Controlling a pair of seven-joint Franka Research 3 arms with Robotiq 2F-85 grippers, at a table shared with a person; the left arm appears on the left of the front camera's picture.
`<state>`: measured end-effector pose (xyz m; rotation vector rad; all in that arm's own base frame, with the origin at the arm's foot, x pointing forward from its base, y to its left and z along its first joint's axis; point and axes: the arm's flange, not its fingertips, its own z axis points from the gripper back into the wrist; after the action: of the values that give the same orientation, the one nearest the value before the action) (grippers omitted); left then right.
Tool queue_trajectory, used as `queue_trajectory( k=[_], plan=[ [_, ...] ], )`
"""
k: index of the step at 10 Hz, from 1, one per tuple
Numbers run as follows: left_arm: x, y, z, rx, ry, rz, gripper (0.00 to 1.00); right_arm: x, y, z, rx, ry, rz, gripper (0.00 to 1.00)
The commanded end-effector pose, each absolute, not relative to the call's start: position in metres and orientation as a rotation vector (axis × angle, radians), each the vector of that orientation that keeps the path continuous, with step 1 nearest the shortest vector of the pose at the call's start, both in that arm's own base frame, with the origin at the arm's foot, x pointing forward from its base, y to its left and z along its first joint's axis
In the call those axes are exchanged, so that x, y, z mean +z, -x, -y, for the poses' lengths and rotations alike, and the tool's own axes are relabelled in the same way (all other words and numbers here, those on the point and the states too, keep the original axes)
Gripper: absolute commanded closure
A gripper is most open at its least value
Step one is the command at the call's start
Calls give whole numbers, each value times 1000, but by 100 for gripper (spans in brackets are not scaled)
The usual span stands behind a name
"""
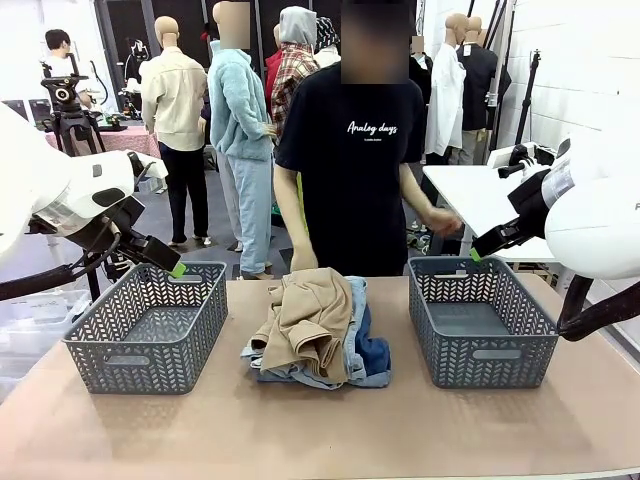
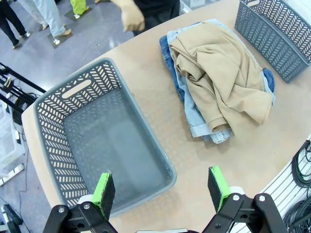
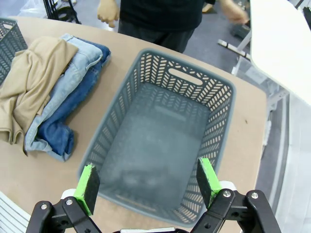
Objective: Sort the tops and bottoms.
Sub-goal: Lift clothes from the center of the table with your left hand.
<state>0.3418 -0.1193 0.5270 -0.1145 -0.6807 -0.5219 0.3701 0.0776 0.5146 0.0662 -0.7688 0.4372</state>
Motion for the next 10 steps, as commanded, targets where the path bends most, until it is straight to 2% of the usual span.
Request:
queue_trajectory(
  k=[1, 10],
  plan=[
    [528, -342, 117, -523, 114, 684, 0, 515, -370, -77, 438, -68, 771, 0],
    [528, -342, 117, -523, 114, 684, 0, 515, -370, -77, 438, -68, 771, 0]
  ],
)
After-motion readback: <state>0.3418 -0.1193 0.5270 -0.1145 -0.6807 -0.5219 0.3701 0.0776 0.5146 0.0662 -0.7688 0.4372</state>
